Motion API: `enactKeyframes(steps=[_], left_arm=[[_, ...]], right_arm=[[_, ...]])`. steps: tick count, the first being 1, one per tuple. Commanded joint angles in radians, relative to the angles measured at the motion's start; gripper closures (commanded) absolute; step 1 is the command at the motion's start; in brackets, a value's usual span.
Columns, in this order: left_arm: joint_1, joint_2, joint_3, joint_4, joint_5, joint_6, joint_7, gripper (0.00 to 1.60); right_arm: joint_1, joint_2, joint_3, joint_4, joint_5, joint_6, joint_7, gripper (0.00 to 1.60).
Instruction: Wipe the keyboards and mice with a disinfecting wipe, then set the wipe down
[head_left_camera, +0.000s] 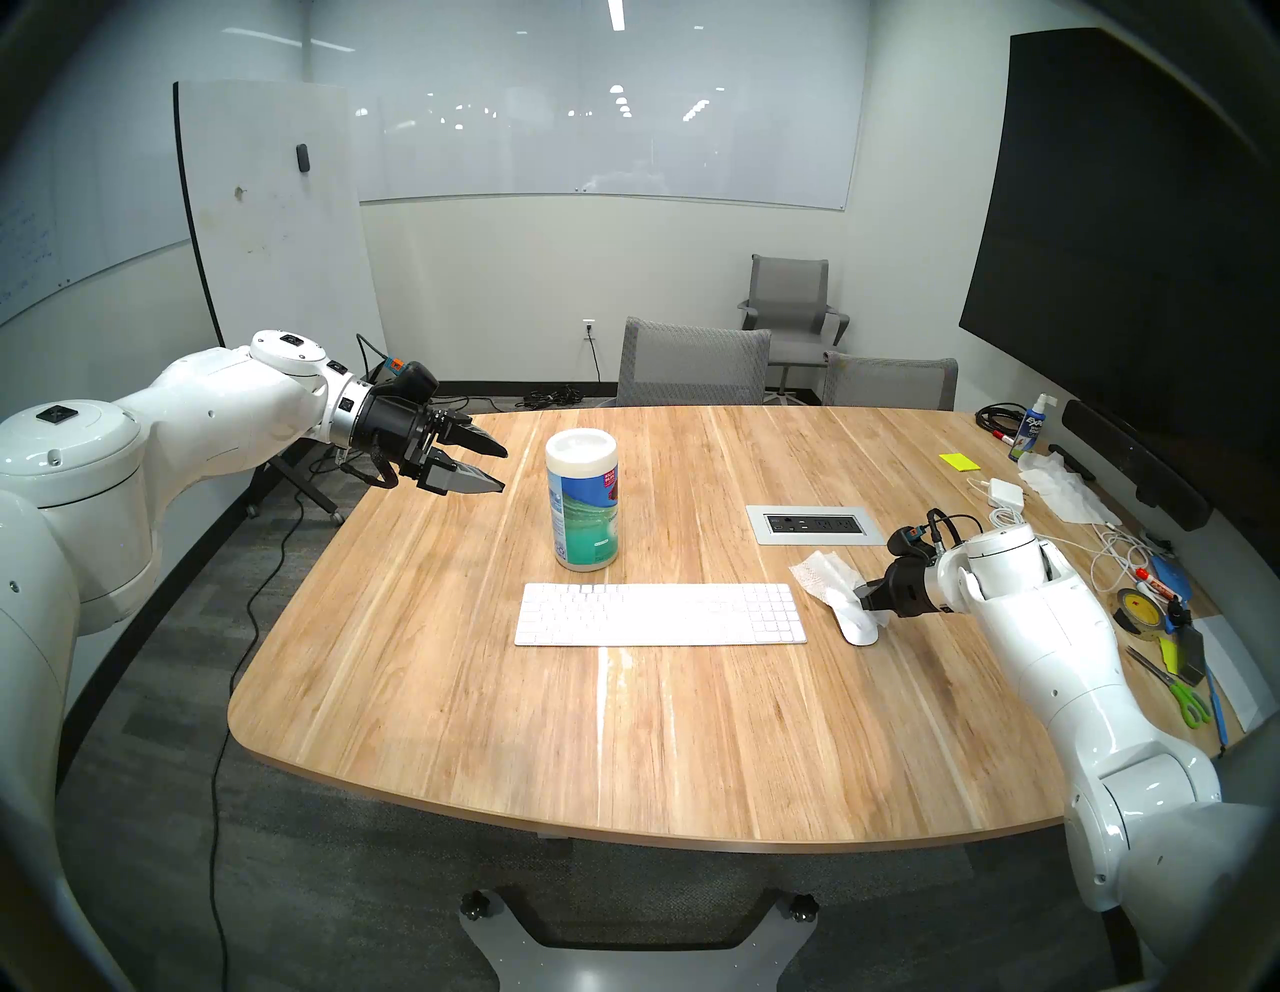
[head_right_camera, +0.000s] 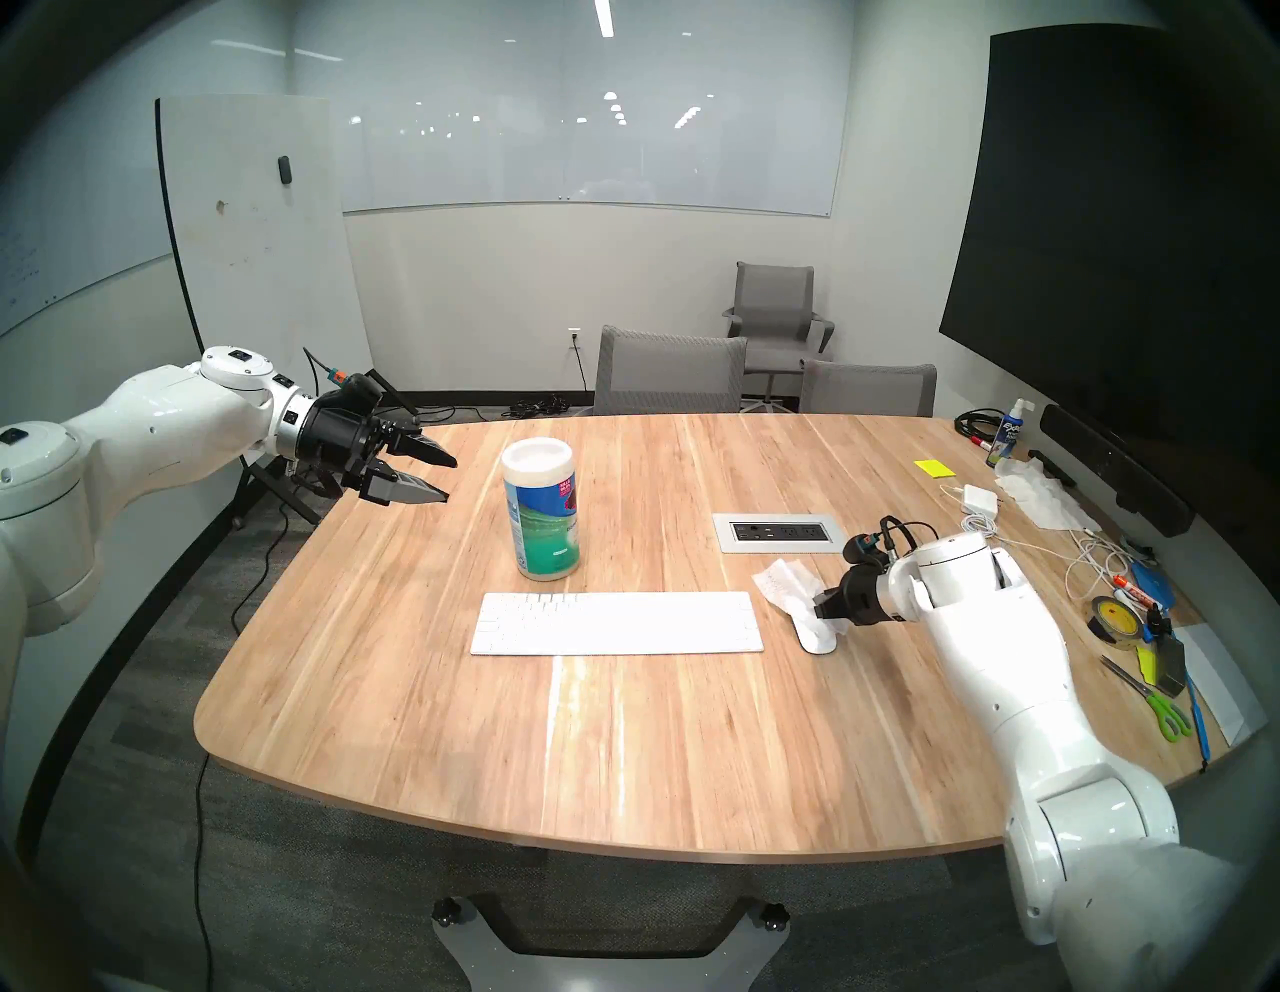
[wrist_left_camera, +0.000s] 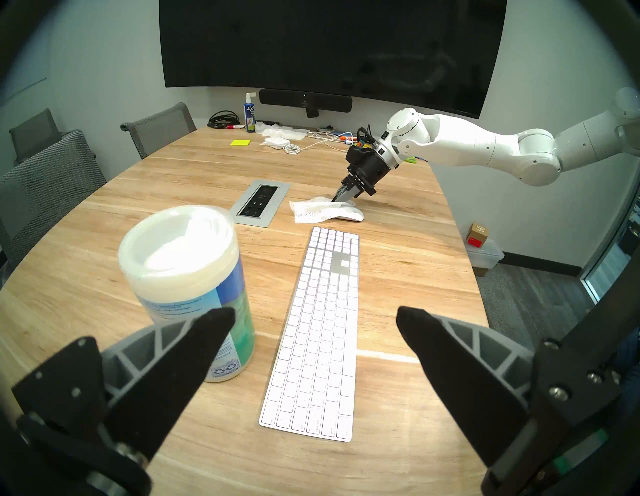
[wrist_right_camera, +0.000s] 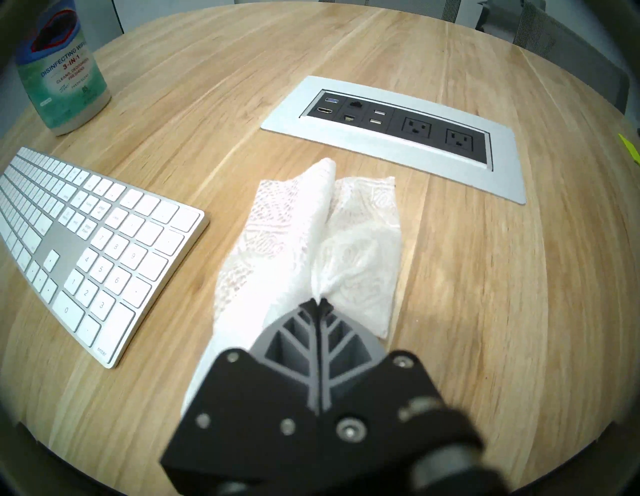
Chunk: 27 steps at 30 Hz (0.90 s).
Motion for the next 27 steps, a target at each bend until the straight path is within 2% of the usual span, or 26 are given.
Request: enactKeyframes(steps=[1, 15, 27], left_arm=[[-0.026, -0.001, -0.002, 0.002, -0.012, 0.000, 0.001, 0.00], [-0.027, -0.001, 0.002, 0.002, -0.015, 0.000, 0.001, 0.00], [-0.027, -0.001, 0.001, 0.002, -0.014, 0.000, 0.001, 0.00]], right_arm=[[-0.005, 0.009, 0.006, -0.015, 0.002, -0.005, 0.001, 1.60], [-0.064, 0.043, 0.035, -0.089, 0.022, 0.016, 0.038, 1.60], [-0.078, 0.054, 0.064, -0.147, 0.038, 0.043, 0.061, 1.60]])
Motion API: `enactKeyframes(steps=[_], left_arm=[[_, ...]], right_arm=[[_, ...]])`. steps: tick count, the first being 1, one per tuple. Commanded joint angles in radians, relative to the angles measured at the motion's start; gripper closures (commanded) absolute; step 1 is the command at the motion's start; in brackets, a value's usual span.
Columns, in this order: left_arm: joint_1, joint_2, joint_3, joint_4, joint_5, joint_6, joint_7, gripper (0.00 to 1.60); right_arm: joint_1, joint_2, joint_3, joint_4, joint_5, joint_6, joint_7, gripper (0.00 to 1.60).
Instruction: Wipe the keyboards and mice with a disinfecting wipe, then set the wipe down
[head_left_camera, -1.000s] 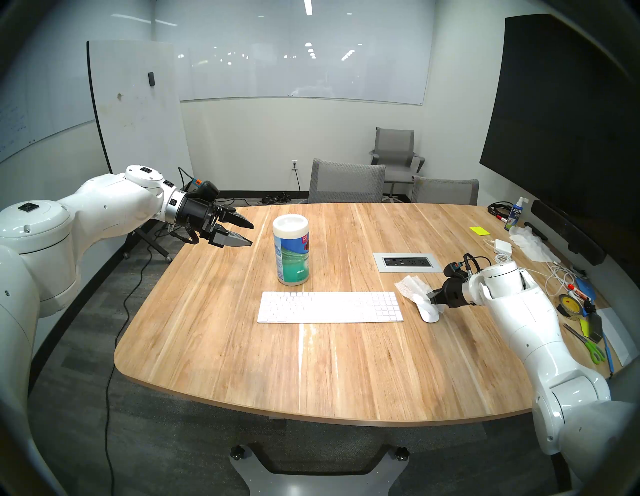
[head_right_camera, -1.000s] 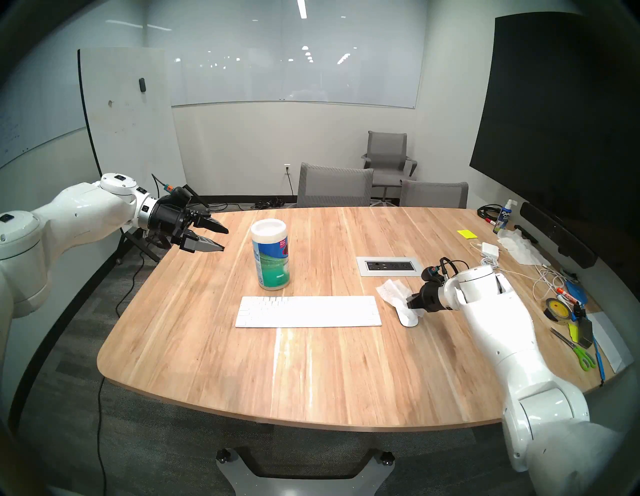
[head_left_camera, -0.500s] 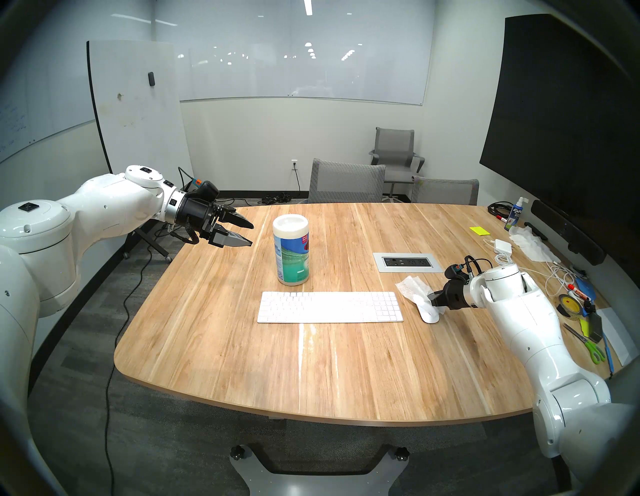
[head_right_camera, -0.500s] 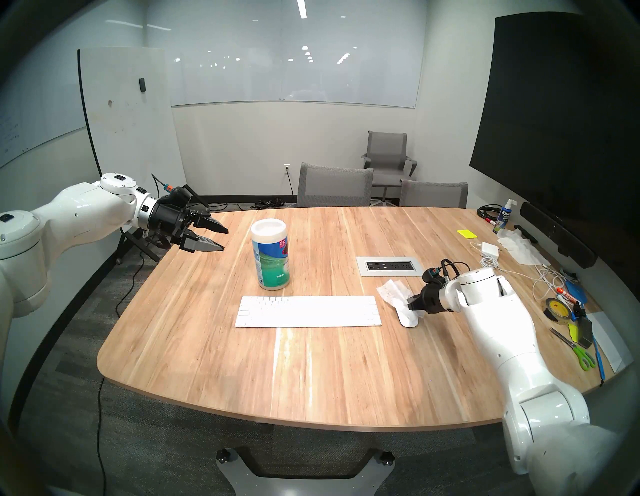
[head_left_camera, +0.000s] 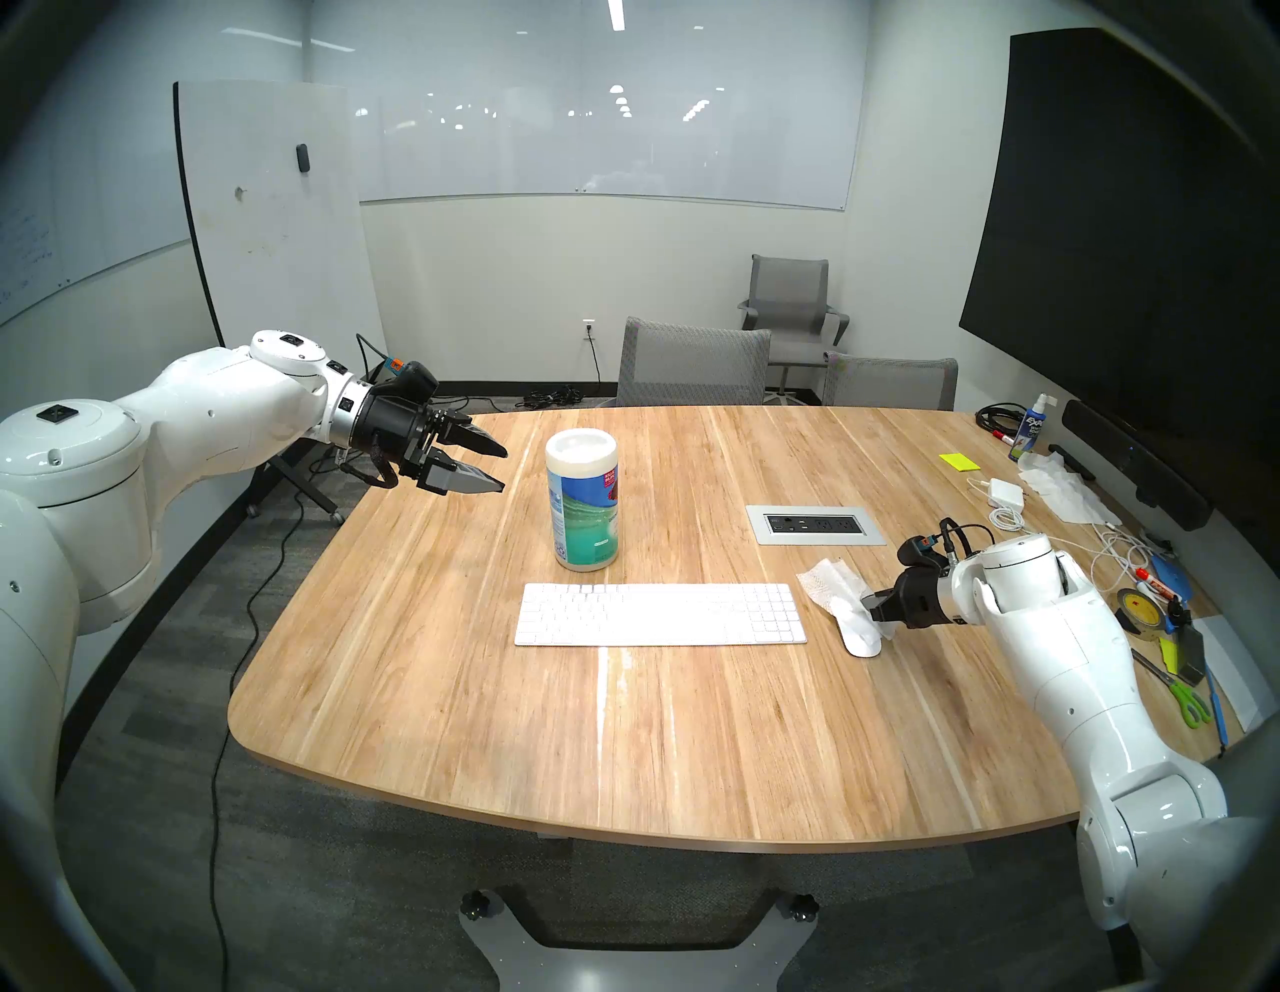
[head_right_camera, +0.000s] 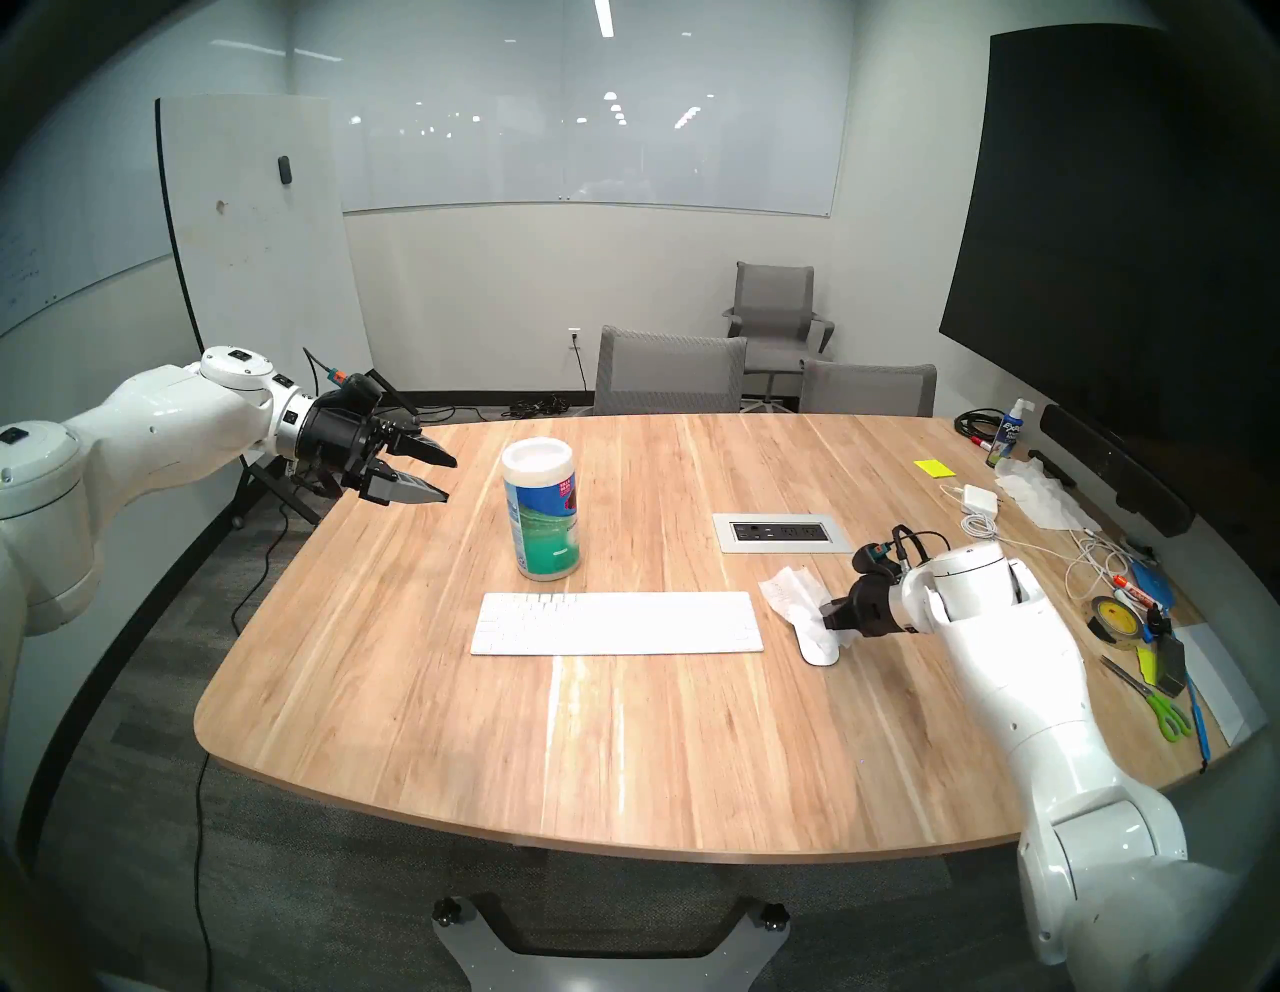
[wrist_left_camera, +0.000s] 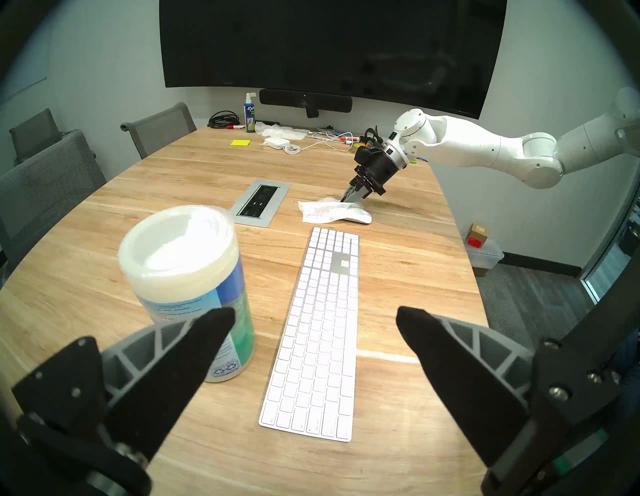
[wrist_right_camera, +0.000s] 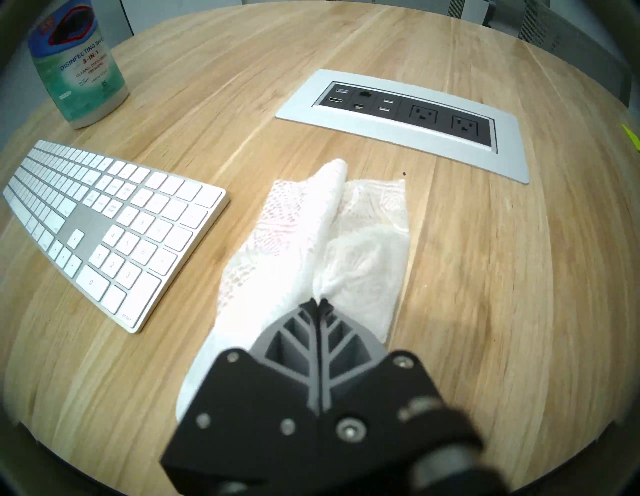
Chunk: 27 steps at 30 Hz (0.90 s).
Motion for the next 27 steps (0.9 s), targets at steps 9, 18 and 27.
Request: enactKeyframes(steps=[9, 18, 27], left_arm=[[-0.025, -0.001, -0.004, 0.002, -0.009, 0.000, 0.001, 0.00], [-0.026, -0.001, -0.002, 0.002, -0.012, 0.000, 0.001, 0.00], [-0.026, -0.001, -0.001, 0.002, -0.012, 0.000, 0.001, 0.00]], right_arm=[[-0.009, 0.023, 0.032, -0.083, 0.014, 0.025, 0.022, 1.60], [-0.045, 0.033, 0.041, -0.117, 0.014, 0.033, 0.033, 1.60], [-0.097, 0.053, 0.062, -0.185, 0.022, 0.059, 0.057, 1.60]])
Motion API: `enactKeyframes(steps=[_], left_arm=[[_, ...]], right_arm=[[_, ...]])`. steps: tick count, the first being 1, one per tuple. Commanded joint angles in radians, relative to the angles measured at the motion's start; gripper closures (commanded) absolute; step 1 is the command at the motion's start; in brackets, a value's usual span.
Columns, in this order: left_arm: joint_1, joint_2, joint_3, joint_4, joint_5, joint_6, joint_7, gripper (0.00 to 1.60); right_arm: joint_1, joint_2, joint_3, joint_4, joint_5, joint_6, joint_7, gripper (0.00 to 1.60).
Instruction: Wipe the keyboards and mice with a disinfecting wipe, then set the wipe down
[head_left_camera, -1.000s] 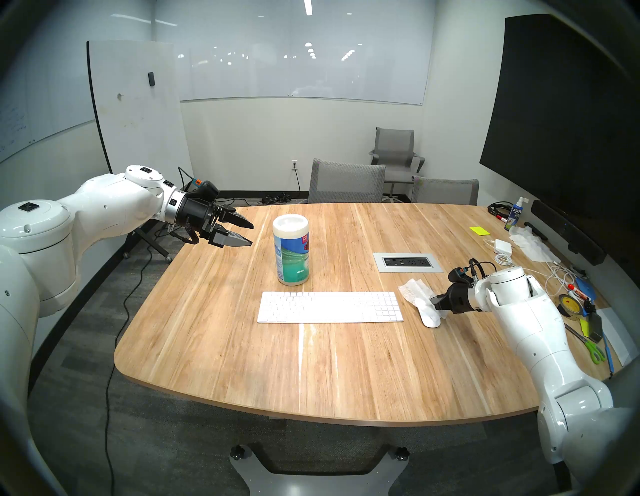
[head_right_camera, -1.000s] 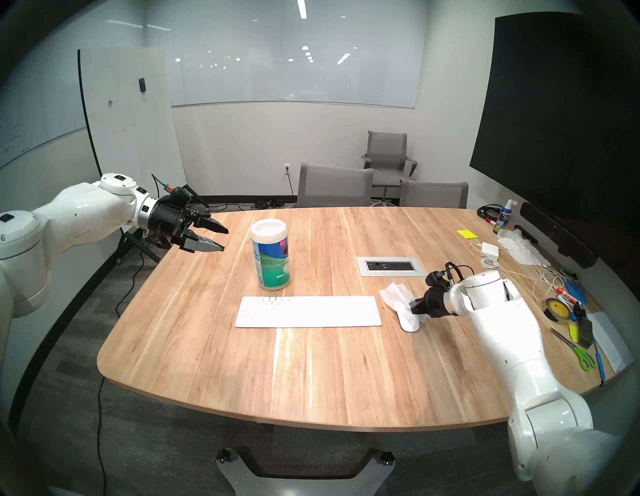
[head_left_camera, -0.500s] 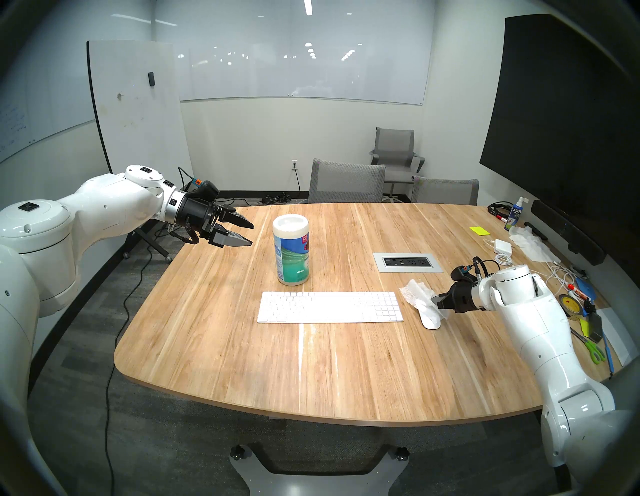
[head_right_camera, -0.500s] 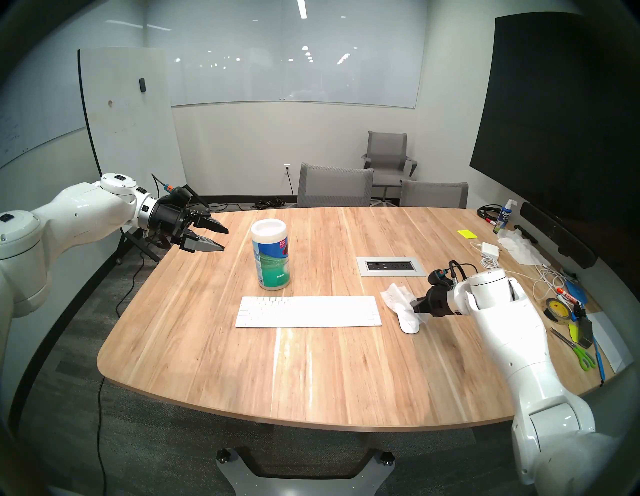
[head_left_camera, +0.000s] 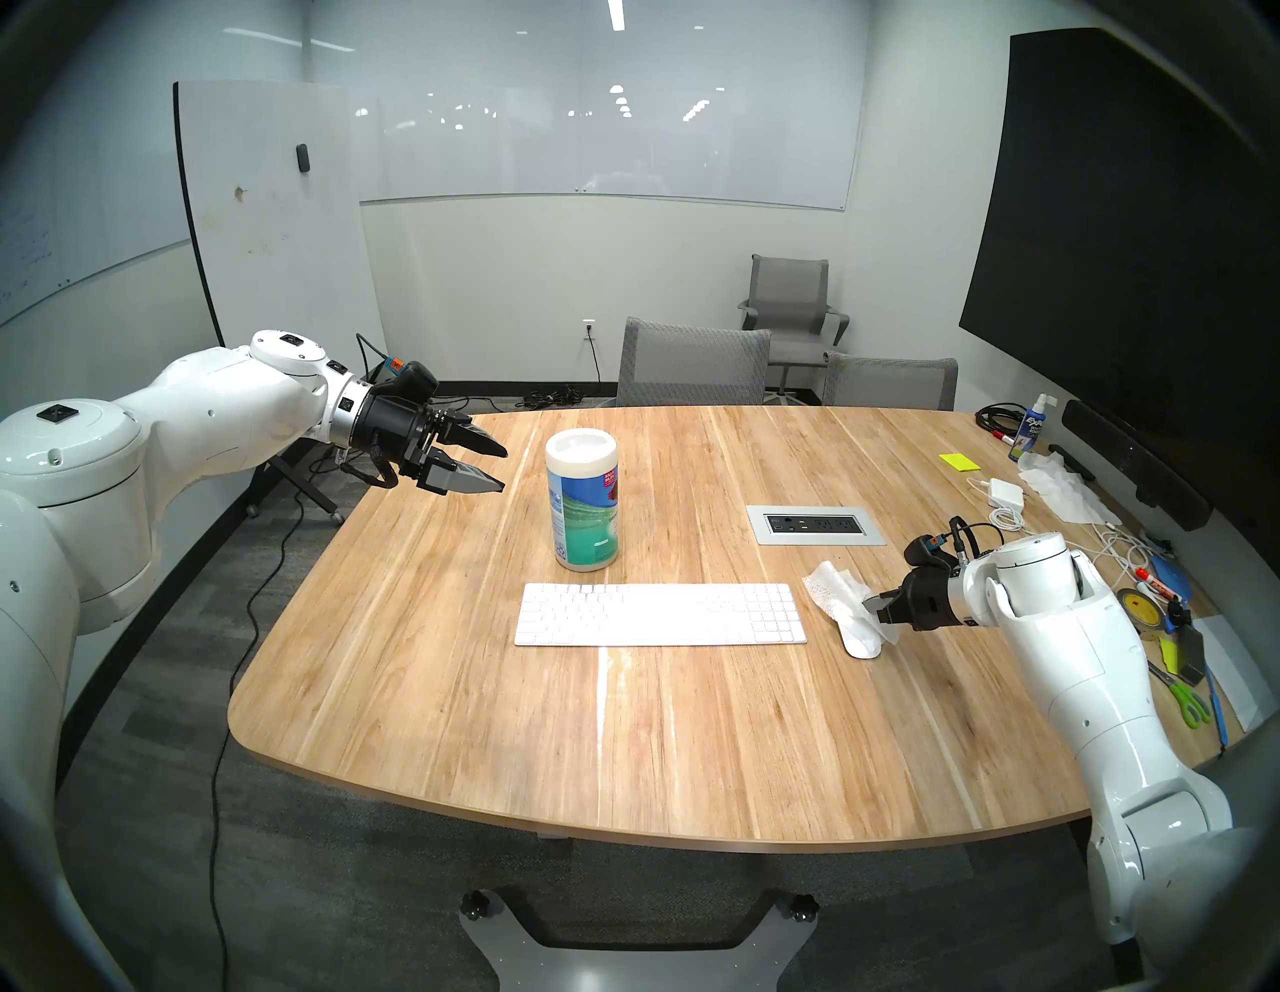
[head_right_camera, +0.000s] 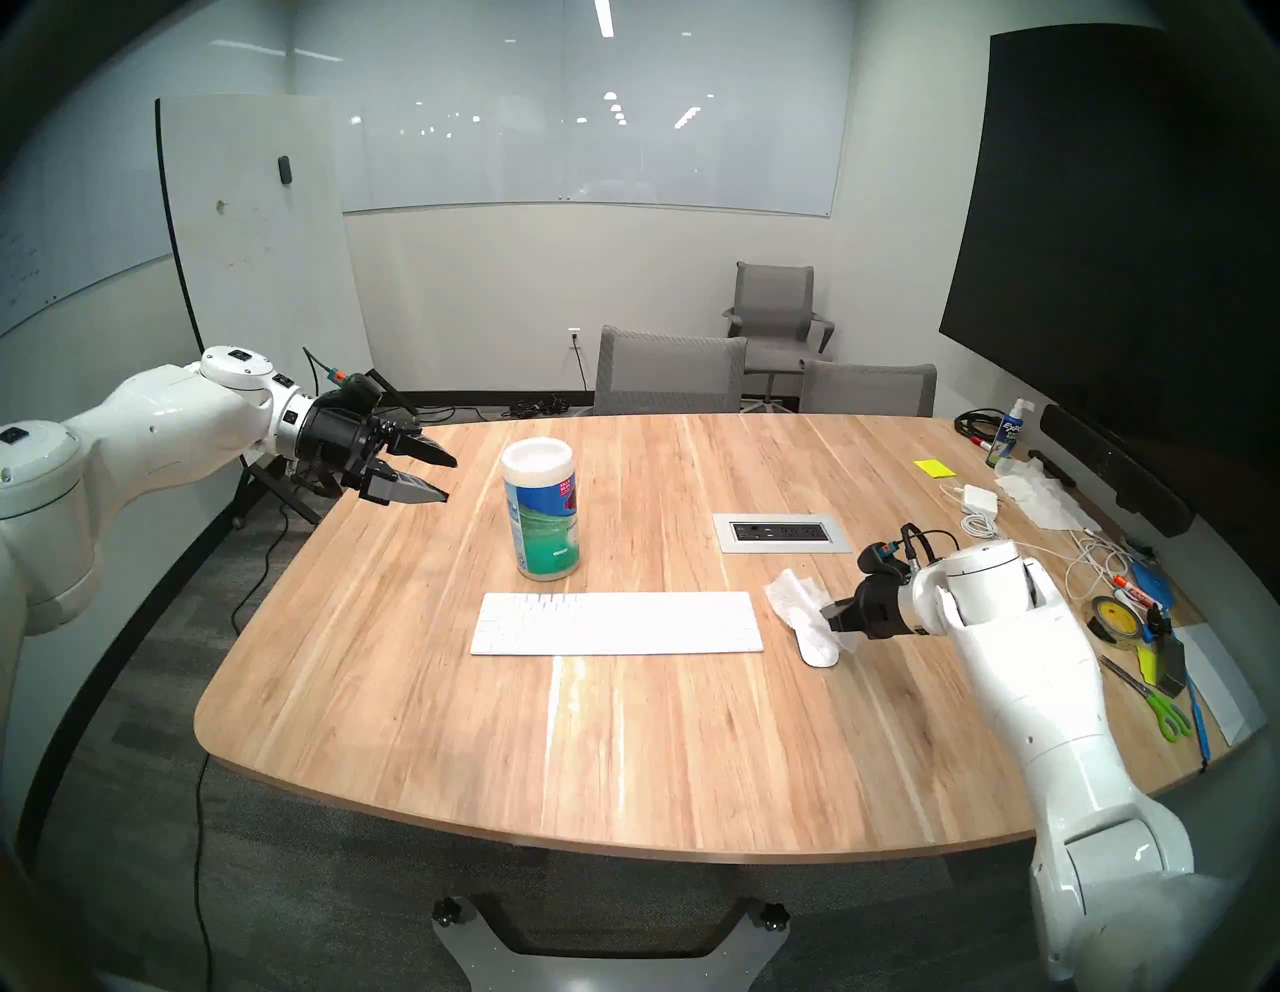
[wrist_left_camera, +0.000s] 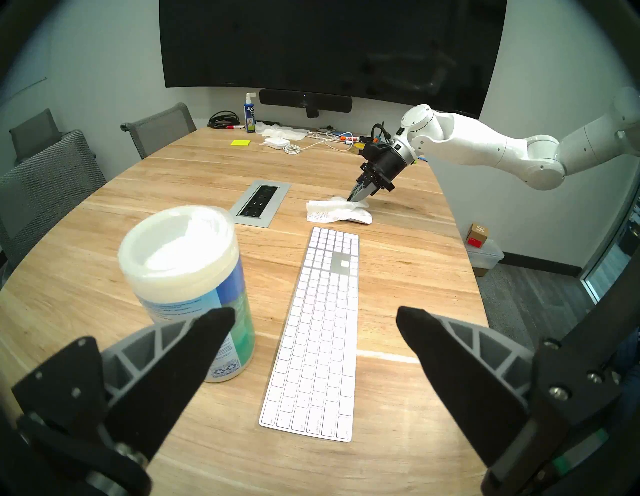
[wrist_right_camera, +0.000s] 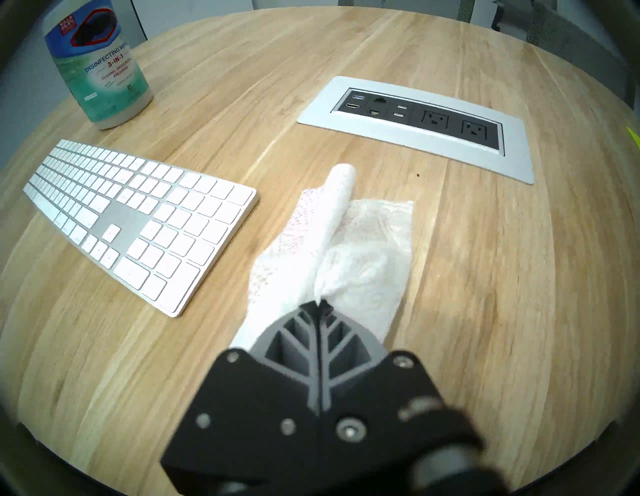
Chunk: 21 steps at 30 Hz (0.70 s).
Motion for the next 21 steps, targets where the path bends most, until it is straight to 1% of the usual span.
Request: enactKeyframes(steps=[1, 9, 21], left_arm=[[-0.025, -0.001, -0.004, 0.002, -0.010, 0.000, 0.001, 0.00], [-0.026, -0.001, -0.002, 0.002, -0.011, 0.000, 0.001, 0.00], [-0.026, -0.001, 0.000, 0.002, -0.013, 0.000, 0.001, 0.00]], right_arm=[[-0.028, 0.027, 0.024, -0.070, 0.010, 0.011, 0.012, 1.60], [-0.062, 0.036, 0.034, -0.098, 0.008, 0.018, 0.023, 1.60], [-0.096, 0.046, 0.044, -0.108, 0.008, 0.012, 0.034, 1.60]])
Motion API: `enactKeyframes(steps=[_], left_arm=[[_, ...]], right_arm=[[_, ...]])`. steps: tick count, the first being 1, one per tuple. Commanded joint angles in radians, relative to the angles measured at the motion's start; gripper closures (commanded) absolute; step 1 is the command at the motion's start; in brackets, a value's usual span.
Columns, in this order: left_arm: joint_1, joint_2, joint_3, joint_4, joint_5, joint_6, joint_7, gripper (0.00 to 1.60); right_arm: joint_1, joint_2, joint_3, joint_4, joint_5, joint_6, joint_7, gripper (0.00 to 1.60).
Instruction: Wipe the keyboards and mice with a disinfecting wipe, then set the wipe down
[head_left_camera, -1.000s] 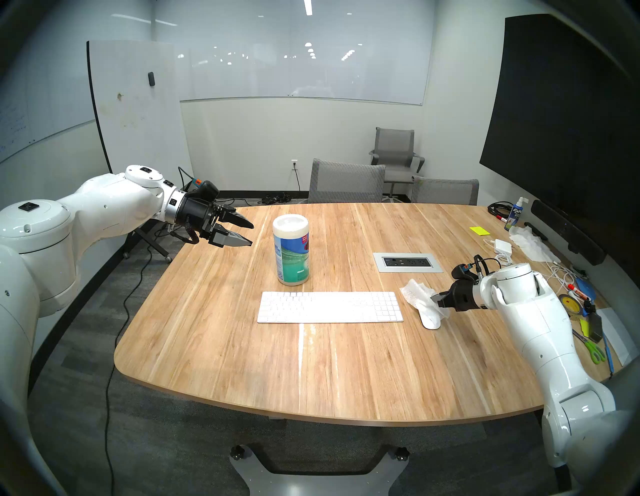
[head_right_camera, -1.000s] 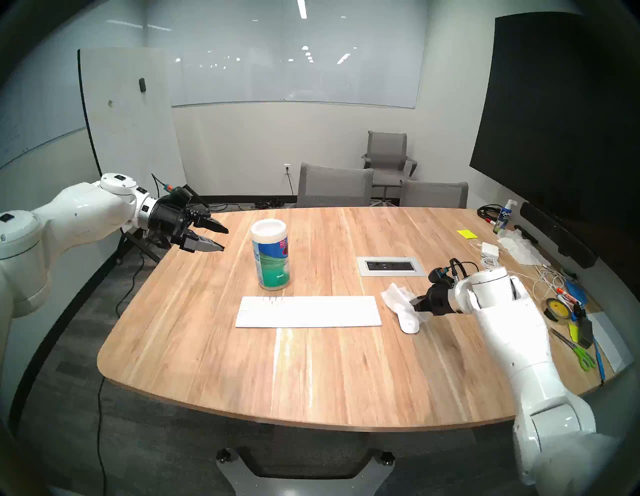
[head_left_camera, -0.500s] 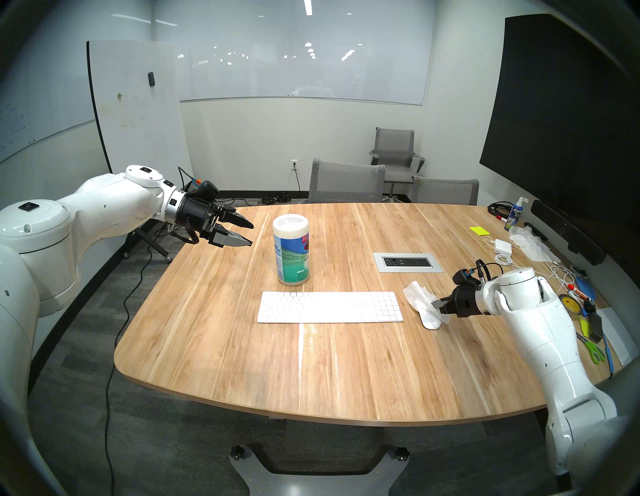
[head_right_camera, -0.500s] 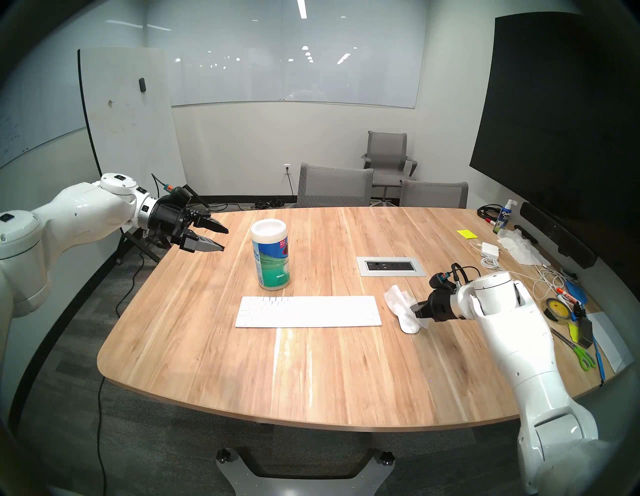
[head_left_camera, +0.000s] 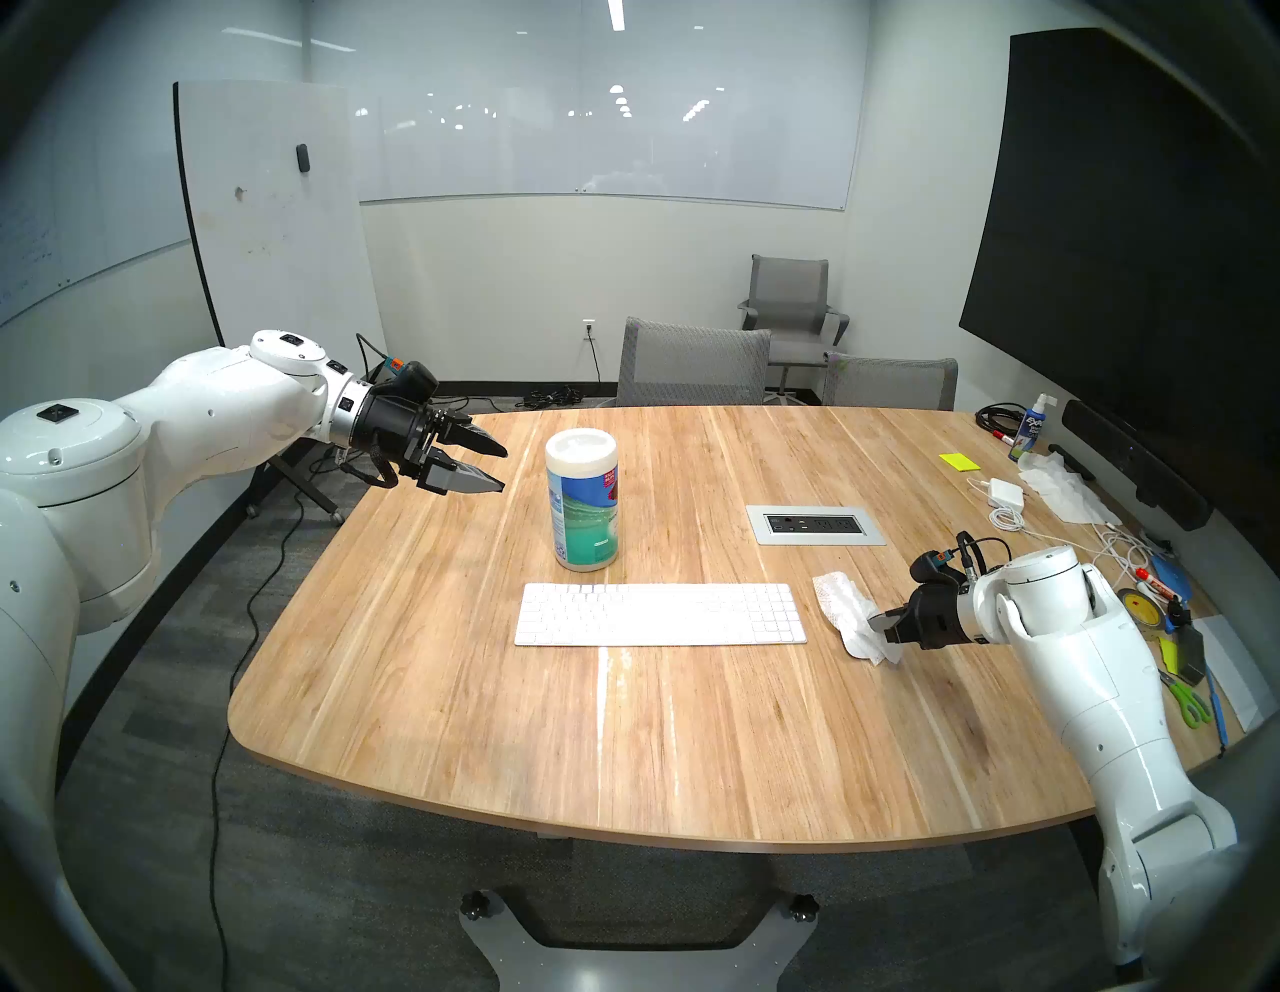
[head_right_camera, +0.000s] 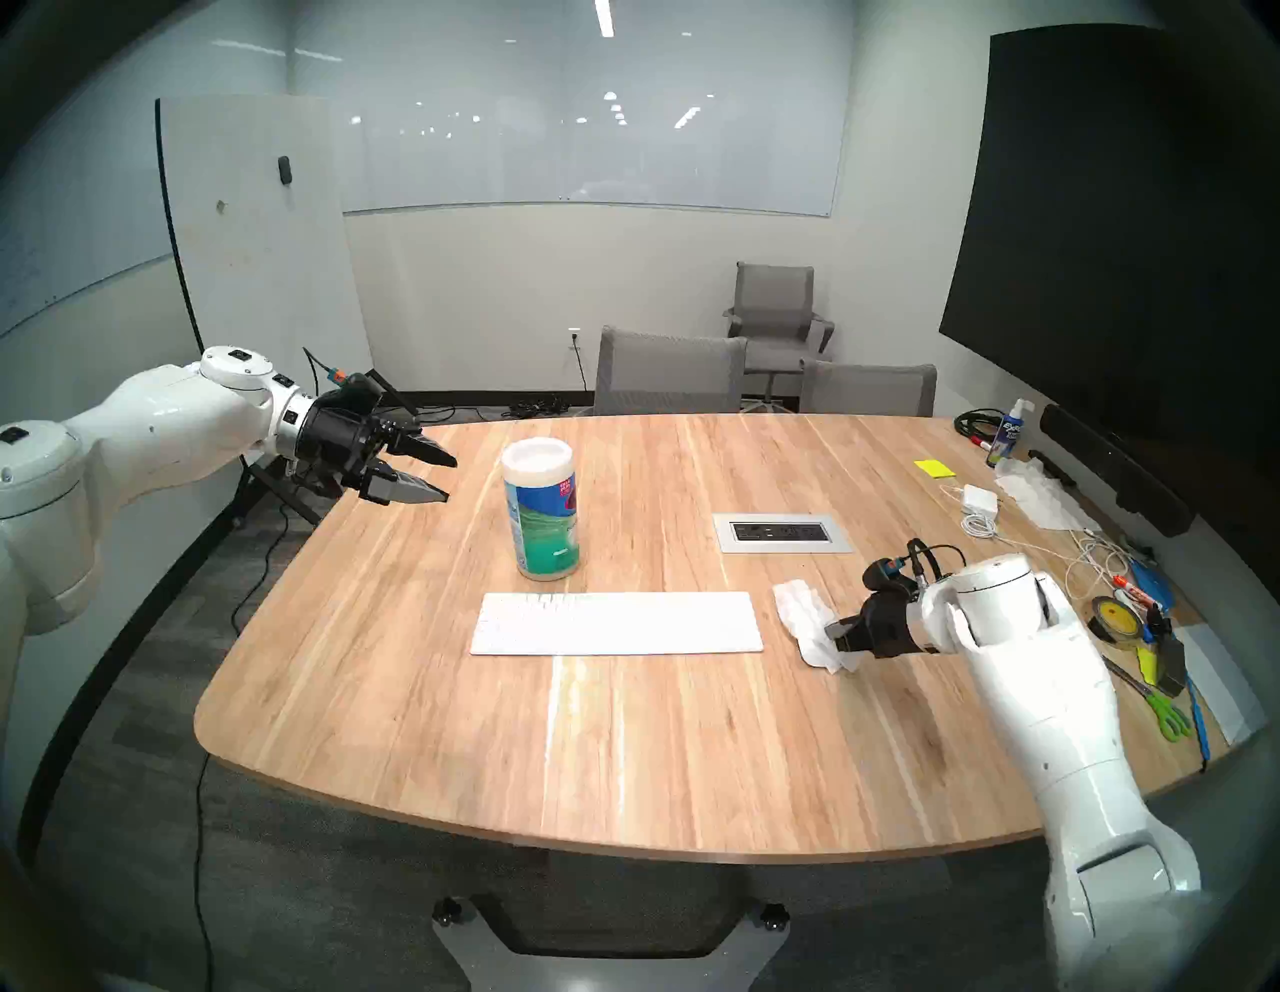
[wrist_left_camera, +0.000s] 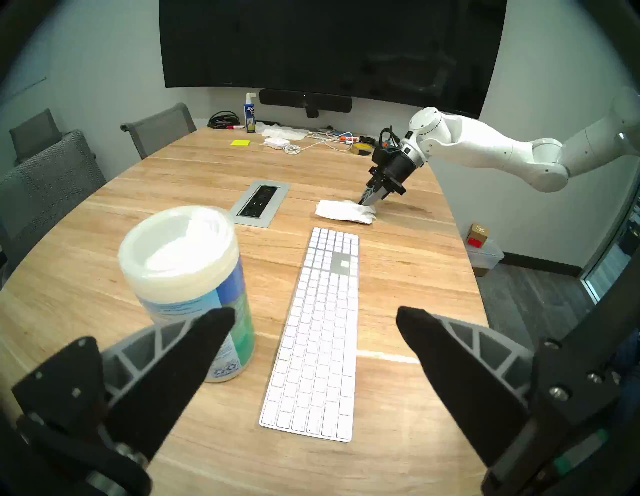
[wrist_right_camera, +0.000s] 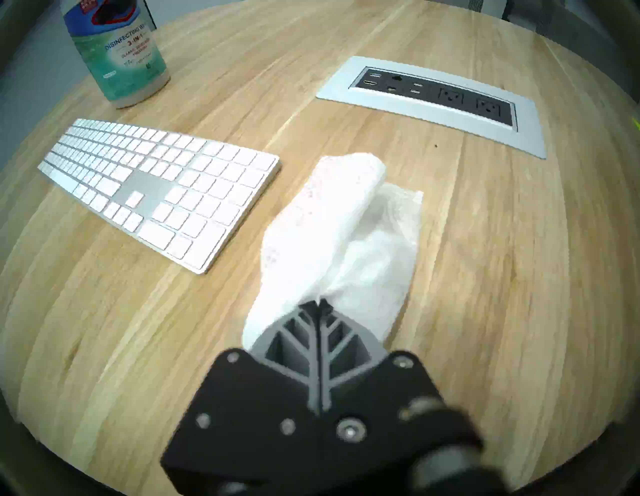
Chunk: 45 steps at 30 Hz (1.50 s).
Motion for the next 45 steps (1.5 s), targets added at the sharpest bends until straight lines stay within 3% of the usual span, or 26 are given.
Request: enactKeyframes(steps=[1, 20, 45], left_arm=[[-0.025, -0.001, -0.003, 0.002, -0.010, 0.000, 0.001, 0.00], [-0.026, -0.001, -0.001, 0.002, -0.012, 0.000, 0.001, 0.00], [-0.025, -0.001, -0.003, 0.002, -0.011, 0.000, 0.001, 0.00]], right_arm=[[-0.022, 0.025, 0.022, -0.047, 0.009, 0.001, 0.014, 1.60], [-0.125, 0.051, 0.070, -0.140, 0.026, 0.012, 0.061, 1.60], [-0.030, -0.040, 0.016, -0.108, 0.017, 0.020, -0.005, 1.60]])
